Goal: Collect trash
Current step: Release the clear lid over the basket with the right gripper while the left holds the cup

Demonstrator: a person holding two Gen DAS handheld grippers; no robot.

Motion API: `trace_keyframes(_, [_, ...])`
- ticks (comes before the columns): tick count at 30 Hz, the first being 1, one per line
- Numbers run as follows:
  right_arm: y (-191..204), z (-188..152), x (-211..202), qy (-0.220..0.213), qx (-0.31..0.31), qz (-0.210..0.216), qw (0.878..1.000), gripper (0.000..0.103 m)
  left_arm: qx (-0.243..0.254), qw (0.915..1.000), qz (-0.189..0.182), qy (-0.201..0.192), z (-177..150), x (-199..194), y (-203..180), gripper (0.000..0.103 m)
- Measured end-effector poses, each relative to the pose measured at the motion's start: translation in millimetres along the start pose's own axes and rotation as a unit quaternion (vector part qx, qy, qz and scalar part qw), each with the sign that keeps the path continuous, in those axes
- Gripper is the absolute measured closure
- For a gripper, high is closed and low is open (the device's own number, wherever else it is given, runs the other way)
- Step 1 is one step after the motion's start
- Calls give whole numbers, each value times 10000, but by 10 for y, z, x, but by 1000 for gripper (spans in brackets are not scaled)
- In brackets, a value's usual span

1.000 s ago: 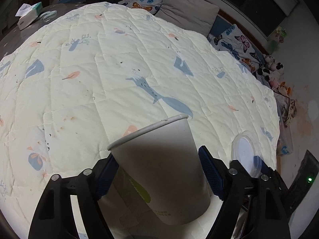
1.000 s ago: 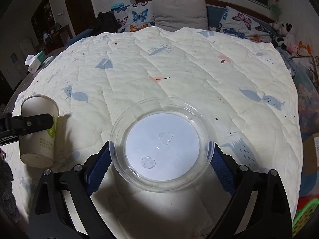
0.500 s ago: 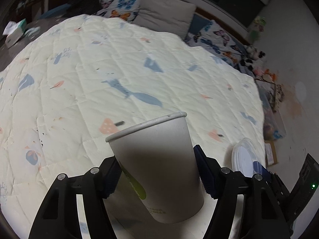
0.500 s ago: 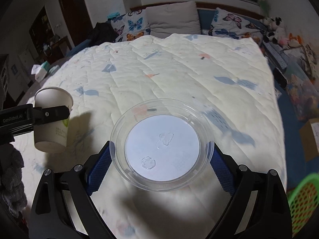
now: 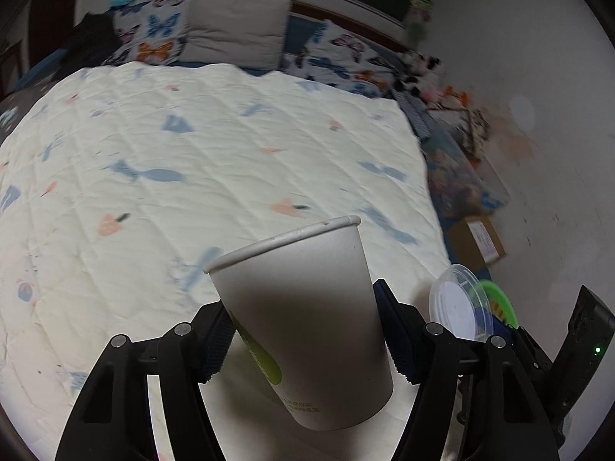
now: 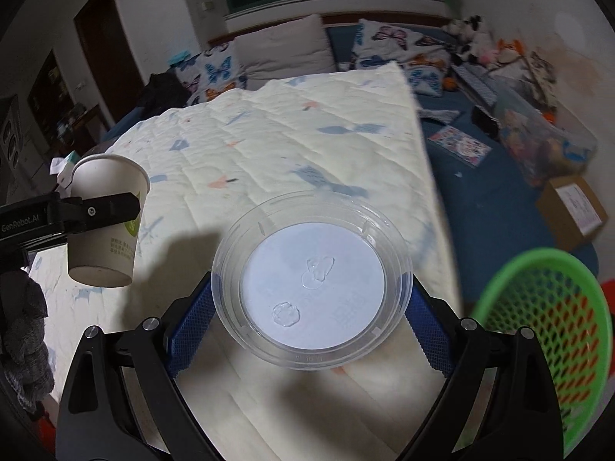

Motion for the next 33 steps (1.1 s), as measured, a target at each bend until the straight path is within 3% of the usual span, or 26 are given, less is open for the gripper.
trace_keyframes(15, [-979,-523,-675,-178,841,-754,9934,11,938,9941,-502,207,-280,58,-1056,38])
trace_keyframes(26, [-1680,-863,-1075,-288,1453,-1261,9809,10,1628,9836,-716,295,-504,106,-1723,38])
trace_keyframes(33, [-1921,-989,-1242,-354,1724,-1380,9747,10,1952,9765,-833,378,-640,152,-2059,38])
Point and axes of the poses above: each gripper's, at about its wrist camera, not at the fingertips, and x roughly the way its jaws point, y to its left, z to its top, the point moved 8 cm from there along x, roughly the way its jaws point, and after that the axes turned 4 degrees about z, right-handed, at the moved point
